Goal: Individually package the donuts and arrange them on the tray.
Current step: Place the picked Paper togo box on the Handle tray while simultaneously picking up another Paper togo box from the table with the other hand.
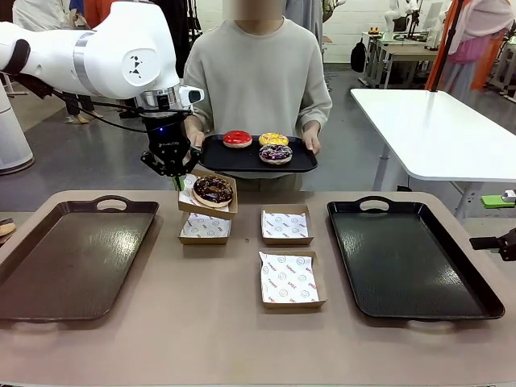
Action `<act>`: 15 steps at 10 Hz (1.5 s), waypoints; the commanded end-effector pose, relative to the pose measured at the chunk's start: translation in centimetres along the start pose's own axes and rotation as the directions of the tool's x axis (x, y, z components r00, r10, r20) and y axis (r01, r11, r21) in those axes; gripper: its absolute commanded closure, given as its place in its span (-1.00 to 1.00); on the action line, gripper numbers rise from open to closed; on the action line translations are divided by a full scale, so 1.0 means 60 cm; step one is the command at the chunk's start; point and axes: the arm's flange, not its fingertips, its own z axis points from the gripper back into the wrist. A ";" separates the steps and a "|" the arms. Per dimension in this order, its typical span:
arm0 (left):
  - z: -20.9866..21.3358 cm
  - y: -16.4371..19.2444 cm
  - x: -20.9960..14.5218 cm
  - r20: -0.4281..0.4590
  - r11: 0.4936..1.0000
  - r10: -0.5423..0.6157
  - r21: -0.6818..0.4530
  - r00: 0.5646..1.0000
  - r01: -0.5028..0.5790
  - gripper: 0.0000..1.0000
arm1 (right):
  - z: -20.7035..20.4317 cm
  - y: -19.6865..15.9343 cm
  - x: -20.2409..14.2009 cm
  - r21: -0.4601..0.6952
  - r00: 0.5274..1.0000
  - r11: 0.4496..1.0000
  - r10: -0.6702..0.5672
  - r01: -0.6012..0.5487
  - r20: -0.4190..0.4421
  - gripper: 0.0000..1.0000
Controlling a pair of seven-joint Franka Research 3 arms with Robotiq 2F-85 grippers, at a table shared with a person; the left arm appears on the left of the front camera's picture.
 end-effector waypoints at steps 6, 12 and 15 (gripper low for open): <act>0.000 0.000 0.000 0.000 1.000 0.000 0.000 1.000 0.000 0.98 | 0.000 0.000 0.000 0.000 1.000 1.000 0.000 0.000 0.000 -1.00; 0.114 0.184 -0.088 0.080 0.997 -0.075 -0.031 0.994 0.078 0.98 | -0.151 0.230 0.067 -0.471 0.953 0.881 -0.103 -0.045 -0.284 -1.00; 0.092 0.285 -0.105 0.030 0.999 -0.038 -0.034 0.999 0.039 0.98 | -0.299 0.267 0.099 -0.650 0.951 0.758 -0.157 -0.056 -0.265 -1.00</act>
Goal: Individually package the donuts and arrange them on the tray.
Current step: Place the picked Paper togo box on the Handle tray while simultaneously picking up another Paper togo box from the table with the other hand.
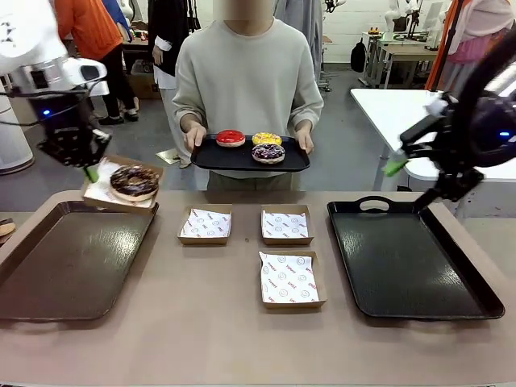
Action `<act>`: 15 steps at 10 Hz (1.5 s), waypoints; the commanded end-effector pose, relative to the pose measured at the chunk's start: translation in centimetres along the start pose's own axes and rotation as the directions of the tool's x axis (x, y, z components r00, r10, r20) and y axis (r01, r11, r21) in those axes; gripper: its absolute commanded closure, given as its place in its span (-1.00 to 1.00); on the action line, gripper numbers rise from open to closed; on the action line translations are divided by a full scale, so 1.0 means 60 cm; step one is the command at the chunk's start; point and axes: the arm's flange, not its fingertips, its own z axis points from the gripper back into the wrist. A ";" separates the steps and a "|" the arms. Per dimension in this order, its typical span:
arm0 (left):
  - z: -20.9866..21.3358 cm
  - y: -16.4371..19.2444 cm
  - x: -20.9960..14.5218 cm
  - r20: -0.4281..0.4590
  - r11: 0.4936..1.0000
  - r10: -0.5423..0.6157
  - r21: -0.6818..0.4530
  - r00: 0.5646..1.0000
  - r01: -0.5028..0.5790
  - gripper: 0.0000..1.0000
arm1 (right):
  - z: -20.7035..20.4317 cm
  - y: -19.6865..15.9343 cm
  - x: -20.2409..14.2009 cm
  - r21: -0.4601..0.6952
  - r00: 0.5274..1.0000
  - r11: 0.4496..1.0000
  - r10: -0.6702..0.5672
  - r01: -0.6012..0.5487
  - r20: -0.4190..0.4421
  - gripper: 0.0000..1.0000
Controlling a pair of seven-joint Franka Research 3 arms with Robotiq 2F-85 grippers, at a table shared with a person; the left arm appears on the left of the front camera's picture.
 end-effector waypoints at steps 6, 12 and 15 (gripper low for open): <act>-0.081 0.082 -0.096 -0.121 0.997 0.001 0.072 0.993 0.008 0.98 | -0.173 0.086 0.075 -0.289 0.998 0.957 -0.037 0.019 -0.057 -1.00; -0.083 0.075 -0.084 -0.124 0.998 0.023 0.055 0.992 -0.016 0.98 | -0.180 0.085 0.066 -0.259 0.998 0.966 -0.010 -0.007 -0.062 -1.00; -0.089 0.077 -0.102 -0.104 0.998 -0.036 0.056 0.994 0.042 0.98 | -0.207 0.103 0.051 -0.382 1.000 0.924 -0.016 0.011 -0.011 -1.00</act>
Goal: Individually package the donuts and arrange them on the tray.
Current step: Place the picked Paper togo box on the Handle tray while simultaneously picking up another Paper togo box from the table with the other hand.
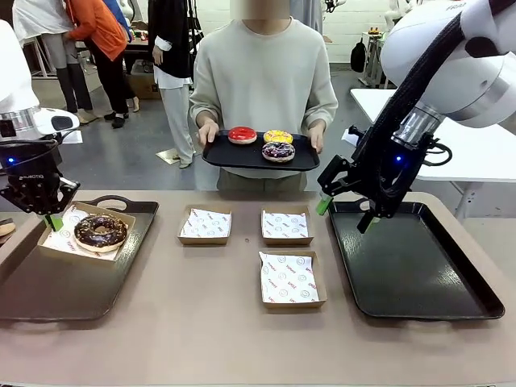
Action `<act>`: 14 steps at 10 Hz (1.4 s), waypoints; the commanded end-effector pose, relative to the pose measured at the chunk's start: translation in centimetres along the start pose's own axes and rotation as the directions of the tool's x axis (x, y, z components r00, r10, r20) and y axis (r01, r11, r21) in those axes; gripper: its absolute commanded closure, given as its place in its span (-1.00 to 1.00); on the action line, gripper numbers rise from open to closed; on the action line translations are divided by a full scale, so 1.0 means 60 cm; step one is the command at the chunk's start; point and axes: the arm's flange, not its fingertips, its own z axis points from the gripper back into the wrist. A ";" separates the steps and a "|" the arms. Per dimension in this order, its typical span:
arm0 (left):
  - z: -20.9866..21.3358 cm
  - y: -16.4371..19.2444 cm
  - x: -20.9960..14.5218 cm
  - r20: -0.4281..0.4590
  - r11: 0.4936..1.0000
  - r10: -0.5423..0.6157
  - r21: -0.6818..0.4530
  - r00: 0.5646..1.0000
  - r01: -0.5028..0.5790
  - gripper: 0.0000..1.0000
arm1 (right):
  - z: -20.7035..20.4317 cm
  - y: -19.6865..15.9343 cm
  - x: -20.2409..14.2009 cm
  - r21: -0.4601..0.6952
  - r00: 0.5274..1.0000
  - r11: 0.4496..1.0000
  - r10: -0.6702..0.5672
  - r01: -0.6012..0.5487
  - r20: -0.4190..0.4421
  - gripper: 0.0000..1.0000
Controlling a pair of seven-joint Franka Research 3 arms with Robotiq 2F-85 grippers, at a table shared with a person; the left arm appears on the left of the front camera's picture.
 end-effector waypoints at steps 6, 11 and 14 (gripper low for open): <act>-0.083 0.066 -0.084 0.152 0.998 -0.004 -0.057 0.988 0.013 0.98 | -0.167 0.096 0.022 -0.403 0.991 0.908 -0.083 0.119 0.106 -1.00; -0.134 0.062 -0.066 0.117 0.999 -0.016 -0.049 0.993 0.022 0.98 | -0.249 0.037 0.048 -0.249 0.981 0.951 -0.159 0.183 0.113 -1.00; -0.144 0.044 -0.054 0.095 0.998 -0.022 -0.049 0.995 0.027 0.98 | -0.263 0.030 0.041 -0.257 0.983 0.950 -0.156 0.176 0.098 -1.00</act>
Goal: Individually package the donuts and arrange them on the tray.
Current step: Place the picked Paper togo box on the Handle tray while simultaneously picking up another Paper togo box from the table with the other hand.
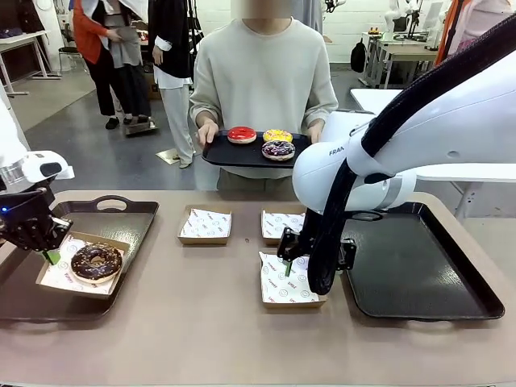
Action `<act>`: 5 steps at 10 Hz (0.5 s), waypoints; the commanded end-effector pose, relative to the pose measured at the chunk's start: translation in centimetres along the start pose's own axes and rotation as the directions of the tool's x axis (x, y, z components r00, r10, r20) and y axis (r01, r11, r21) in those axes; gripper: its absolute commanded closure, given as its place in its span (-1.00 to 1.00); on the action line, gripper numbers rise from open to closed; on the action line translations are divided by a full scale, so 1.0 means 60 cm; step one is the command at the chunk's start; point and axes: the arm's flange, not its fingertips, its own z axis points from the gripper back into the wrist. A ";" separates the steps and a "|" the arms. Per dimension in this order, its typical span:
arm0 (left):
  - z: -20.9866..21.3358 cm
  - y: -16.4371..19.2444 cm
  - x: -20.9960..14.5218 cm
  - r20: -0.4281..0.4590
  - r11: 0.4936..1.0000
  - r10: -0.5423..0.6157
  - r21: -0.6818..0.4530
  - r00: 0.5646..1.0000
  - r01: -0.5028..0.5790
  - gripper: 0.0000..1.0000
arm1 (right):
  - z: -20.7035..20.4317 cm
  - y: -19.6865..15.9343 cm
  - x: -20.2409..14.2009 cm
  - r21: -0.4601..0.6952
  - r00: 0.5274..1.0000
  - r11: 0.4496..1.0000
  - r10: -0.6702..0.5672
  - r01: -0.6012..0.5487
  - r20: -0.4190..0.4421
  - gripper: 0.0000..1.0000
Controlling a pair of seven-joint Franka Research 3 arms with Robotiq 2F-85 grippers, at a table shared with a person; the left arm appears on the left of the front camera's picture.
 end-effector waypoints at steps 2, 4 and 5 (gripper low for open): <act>-0.016 -0.017 -0.021 0.006 1.000 -0.030 -0.003 1.000 0.030 0.98 | -0.005 -0.006 -0.007 0.016 1.000 0.999 0.030 -0.030 -0.005 -1.00; -0.016 -0.024 -0.016 -0.003 0.999 -0.042 0.015 0.999 0.042 0.98 | -0.006 -0.008 -0.009 0.015 0.999 0.999 0.036 -0.036 -0.009 -1.00; -0.018 -0.026 -0.012 -0.006 0.999 -0.045 0.017 0.999 0.045 0.98 | -0.008 -0.008 -0.009 0.014 0.999 0.999 0.036 -0.036 -0.014 -1.00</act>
